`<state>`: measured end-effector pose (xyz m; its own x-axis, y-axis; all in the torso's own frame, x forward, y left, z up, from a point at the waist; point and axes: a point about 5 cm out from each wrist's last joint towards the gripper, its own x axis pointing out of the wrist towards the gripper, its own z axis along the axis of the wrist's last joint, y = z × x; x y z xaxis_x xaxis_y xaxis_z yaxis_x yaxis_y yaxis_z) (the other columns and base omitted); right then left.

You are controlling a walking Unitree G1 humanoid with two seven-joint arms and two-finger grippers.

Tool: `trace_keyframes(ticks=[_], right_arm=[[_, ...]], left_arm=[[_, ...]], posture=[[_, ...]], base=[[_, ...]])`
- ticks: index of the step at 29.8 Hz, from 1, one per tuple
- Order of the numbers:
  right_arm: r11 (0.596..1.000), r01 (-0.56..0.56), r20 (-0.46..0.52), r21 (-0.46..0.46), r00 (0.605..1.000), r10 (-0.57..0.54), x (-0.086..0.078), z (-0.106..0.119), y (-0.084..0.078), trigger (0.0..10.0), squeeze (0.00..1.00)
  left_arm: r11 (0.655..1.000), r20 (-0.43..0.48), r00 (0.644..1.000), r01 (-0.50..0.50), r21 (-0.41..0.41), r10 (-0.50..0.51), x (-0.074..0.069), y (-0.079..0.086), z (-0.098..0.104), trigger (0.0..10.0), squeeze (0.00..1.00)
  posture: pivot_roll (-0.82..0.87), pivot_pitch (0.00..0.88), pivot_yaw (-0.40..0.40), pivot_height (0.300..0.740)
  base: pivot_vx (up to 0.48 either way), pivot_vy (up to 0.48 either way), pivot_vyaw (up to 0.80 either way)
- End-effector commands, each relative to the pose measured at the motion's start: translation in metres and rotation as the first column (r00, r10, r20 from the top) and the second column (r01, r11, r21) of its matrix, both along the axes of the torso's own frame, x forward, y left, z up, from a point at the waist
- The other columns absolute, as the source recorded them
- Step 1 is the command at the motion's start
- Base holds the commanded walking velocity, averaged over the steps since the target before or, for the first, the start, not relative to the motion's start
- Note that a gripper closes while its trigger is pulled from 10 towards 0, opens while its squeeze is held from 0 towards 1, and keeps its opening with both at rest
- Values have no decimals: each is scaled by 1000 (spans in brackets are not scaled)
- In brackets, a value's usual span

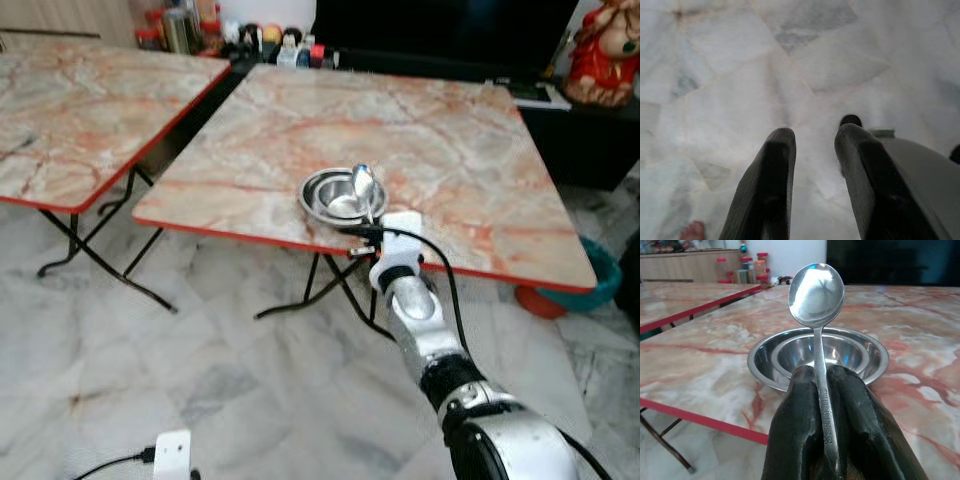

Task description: Setting the table

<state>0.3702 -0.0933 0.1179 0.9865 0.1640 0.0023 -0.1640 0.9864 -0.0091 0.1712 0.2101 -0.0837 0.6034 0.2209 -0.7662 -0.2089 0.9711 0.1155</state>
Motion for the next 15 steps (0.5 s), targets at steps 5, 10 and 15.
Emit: trace_keyframes(ticks=[5,10,15], right_arm=[[1000,15,4,25,1000,-15,3,4,-7,10000,0],[1000,-1,9,13,1000,1,2,4,-3,10000,0],[1000,-1,17,3,1000,1,1,4,-2,10000,0]], left_arm=[[1000,-6,1000,-9,-15,9,-2,-4,-2,10000,0],[1000,-6,1000,-8,-18,8,-2,-5,-2,10000,0],[1000,13,1000,6,-26,-5,1,-8,-1,10000,0]], posture=[[95,81,-29,715],[97,79,-32,715],[98,80,-33,715]], base=[[201,354,-625],[209,233,-748],[0,0,-123]])
